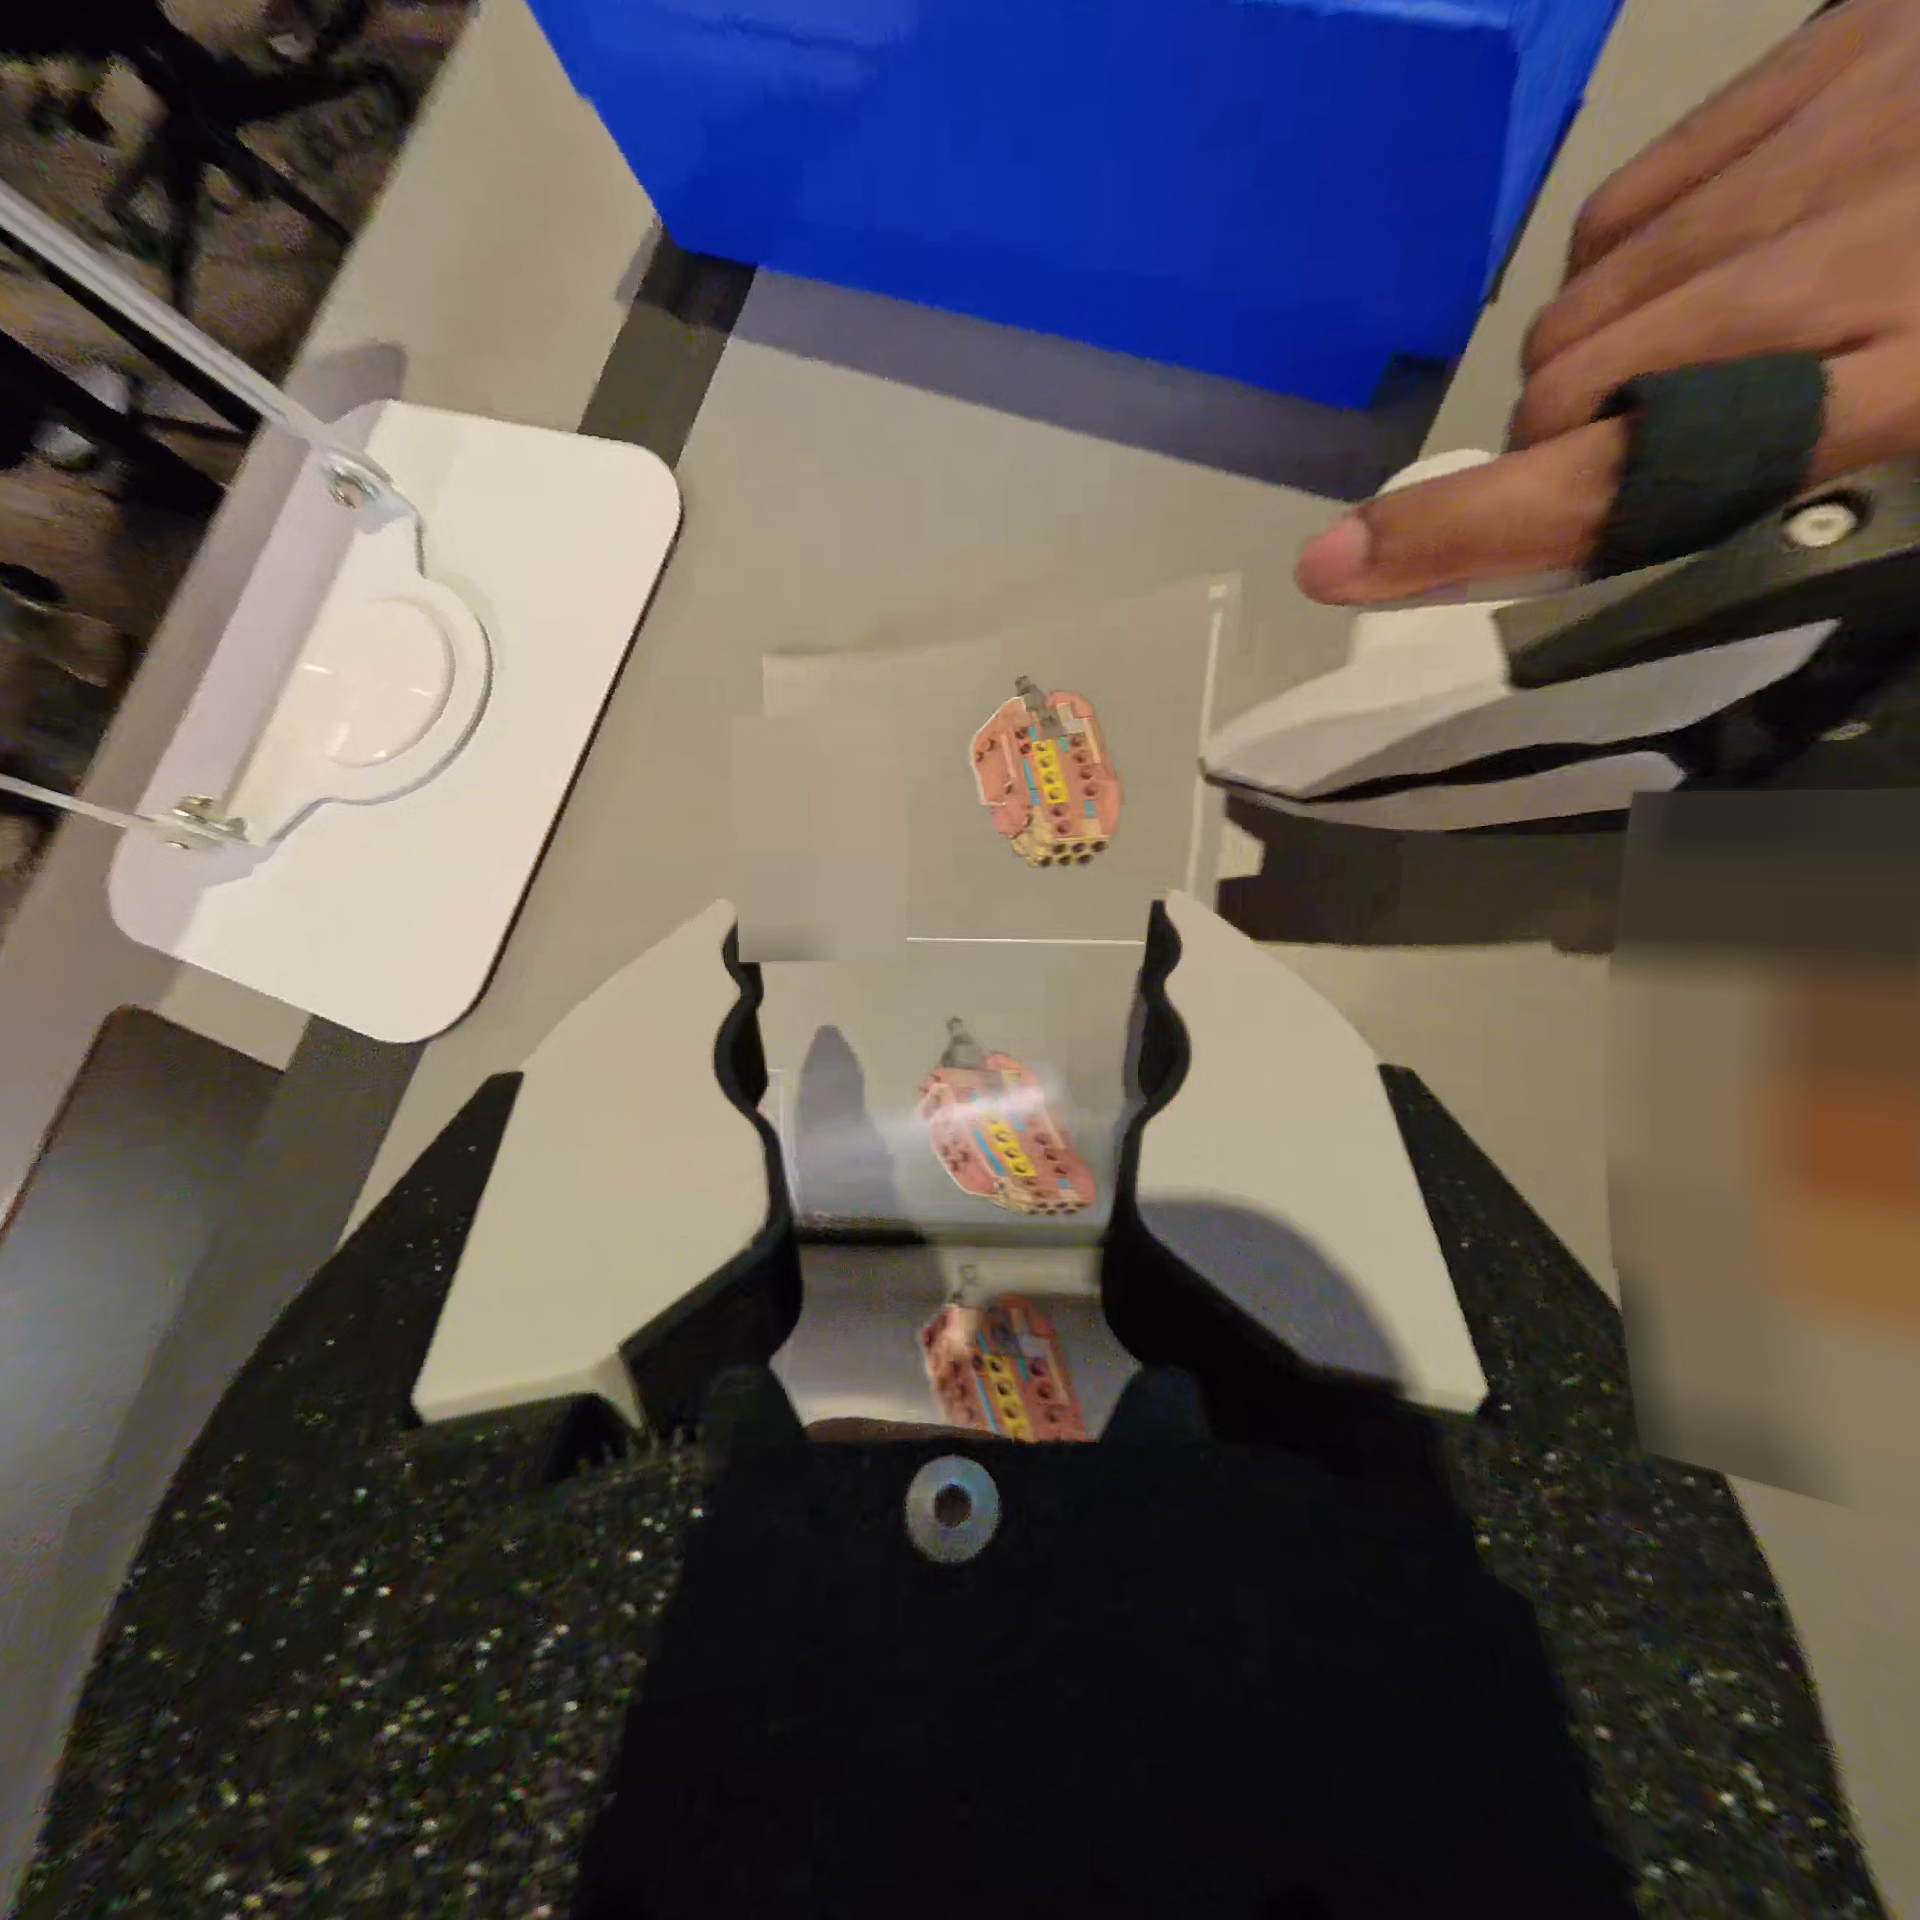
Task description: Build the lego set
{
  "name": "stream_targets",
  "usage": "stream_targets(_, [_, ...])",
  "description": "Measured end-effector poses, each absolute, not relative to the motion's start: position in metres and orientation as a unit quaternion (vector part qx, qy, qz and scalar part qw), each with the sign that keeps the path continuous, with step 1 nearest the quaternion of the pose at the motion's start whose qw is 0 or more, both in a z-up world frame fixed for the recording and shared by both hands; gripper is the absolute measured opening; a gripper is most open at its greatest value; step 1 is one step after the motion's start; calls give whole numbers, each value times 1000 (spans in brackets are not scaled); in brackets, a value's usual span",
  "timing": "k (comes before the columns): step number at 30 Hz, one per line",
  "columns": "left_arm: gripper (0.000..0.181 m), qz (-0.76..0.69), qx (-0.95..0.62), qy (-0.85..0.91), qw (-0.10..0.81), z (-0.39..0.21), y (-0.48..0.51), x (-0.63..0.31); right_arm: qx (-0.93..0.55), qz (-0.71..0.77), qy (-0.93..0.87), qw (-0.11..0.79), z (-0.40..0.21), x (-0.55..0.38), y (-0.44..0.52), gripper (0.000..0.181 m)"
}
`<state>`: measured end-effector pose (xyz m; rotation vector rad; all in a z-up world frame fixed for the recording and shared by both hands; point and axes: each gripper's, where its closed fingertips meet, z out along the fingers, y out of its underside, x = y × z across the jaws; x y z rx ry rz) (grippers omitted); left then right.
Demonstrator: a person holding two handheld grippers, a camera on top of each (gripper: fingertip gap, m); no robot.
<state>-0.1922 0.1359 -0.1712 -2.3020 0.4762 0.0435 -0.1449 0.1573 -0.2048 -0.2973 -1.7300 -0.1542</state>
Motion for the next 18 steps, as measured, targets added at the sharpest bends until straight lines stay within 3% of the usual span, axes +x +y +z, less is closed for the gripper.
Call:
stream_targets(9, [69,207,-877,194,389,-178,116,-170,-130,-67,-746,650,-193,-147,154,0])
stream_targets(18, [40,327,-836,172,406,-187,114,-171,-120,-58,-728,673,-178,-151,142,0])
